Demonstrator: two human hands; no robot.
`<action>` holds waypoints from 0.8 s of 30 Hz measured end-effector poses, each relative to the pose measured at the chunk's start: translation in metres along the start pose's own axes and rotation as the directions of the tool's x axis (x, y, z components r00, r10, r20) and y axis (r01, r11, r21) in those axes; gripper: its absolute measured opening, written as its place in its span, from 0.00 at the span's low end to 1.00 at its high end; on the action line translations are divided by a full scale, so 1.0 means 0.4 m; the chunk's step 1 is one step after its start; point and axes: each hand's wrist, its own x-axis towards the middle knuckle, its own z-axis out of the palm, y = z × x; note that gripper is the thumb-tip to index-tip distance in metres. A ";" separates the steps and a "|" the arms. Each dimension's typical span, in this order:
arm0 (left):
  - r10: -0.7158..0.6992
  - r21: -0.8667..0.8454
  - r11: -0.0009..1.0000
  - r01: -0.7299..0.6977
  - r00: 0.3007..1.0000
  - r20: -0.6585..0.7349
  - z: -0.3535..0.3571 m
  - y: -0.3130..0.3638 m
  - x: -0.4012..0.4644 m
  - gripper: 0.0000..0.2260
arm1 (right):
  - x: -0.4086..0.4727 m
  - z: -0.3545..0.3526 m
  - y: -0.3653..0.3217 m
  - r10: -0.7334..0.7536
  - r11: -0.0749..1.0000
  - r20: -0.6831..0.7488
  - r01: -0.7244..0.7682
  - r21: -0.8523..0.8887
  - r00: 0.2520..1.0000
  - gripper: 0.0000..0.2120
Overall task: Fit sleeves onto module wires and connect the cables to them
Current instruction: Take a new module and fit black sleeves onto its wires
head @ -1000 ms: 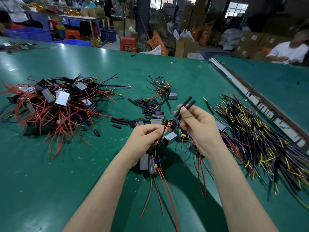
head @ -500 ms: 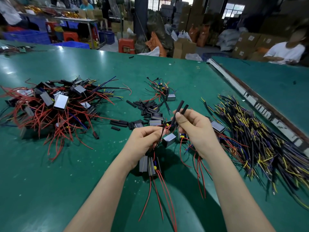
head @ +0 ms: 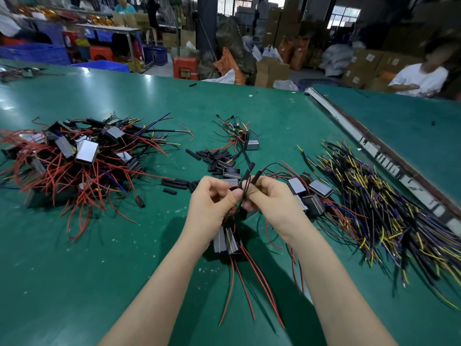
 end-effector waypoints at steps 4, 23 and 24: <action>0.038 -0.017 0.999 -0.036 0.995 0.094 -0.001 0.003 0.000 0.07 | 0.000 -0.025 -0.002 0.040 0.998 0.063 -0.036 -0.056 0.997 0.05; -0.219 0.248 0.962 0.110 0.855 0.471 -0.046 0.010 -0.002 0.18 | 0.004 -0.066 0.018 -0.054 0.997 -0.189 0.044 -0.058 0.980 0.07; -0.227 0.257 0.960 0.108 0.837 0.498 -0.052 0.012 -0.002 0.20 | 0.005 -0.067 0.022 -0.050 0.997 -0.195 0.039 -0.061 0.979 0.07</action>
